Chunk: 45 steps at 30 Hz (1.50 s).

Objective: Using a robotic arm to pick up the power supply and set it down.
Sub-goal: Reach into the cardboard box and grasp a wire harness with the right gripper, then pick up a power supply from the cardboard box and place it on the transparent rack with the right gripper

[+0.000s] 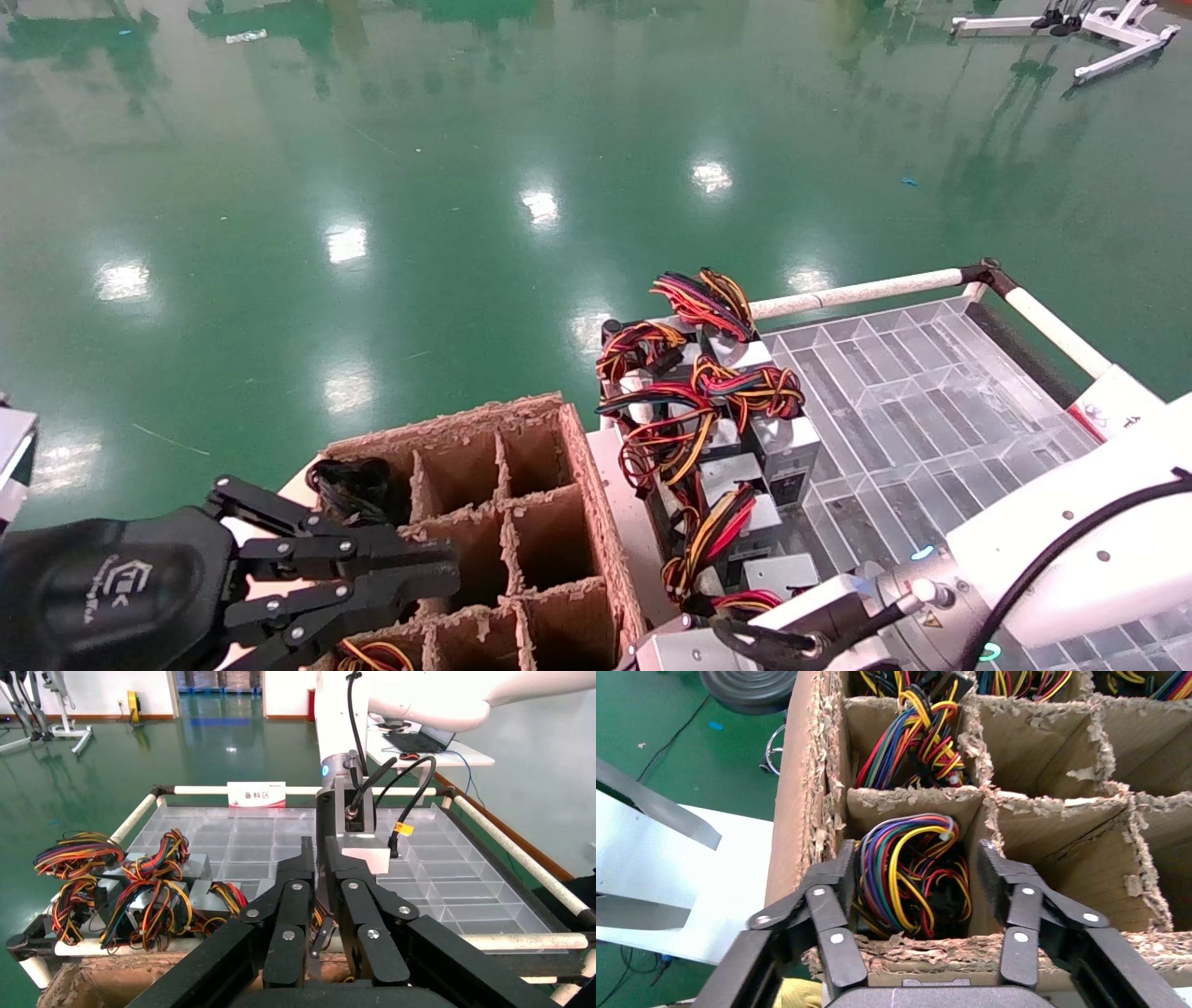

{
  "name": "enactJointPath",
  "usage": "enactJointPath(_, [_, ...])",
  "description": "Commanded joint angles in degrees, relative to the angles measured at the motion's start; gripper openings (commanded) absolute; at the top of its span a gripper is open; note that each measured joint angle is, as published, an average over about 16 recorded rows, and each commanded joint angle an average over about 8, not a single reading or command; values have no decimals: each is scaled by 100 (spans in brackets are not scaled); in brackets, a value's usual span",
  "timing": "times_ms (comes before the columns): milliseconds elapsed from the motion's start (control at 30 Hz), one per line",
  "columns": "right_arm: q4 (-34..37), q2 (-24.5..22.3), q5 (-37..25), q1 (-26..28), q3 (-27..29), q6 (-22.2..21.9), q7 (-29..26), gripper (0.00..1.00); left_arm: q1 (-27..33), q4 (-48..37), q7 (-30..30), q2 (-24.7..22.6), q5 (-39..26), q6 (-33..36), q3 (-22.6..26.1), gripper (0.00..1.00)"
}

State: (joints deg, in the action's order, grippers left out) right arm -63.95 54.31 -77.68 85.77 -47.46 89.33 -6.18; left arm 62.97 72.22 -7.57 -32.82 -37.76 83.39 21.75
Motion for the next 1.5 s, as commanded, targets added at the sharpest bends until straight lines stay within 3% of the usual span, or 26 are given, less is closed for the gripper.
enactJointPath(33, [16,8,-15,23,-48,1,7,0,0,0,0,0,0,0,0,100])
enactJointPath(933, [-190,-210,306,162,-260,-36,-21,0,0,0,1,0,1,0,1,100])
enactJointPath(1500, [-121,-1033,1706,749,509,-8,-30,0,0,0,1,1,1,-1,2,100])
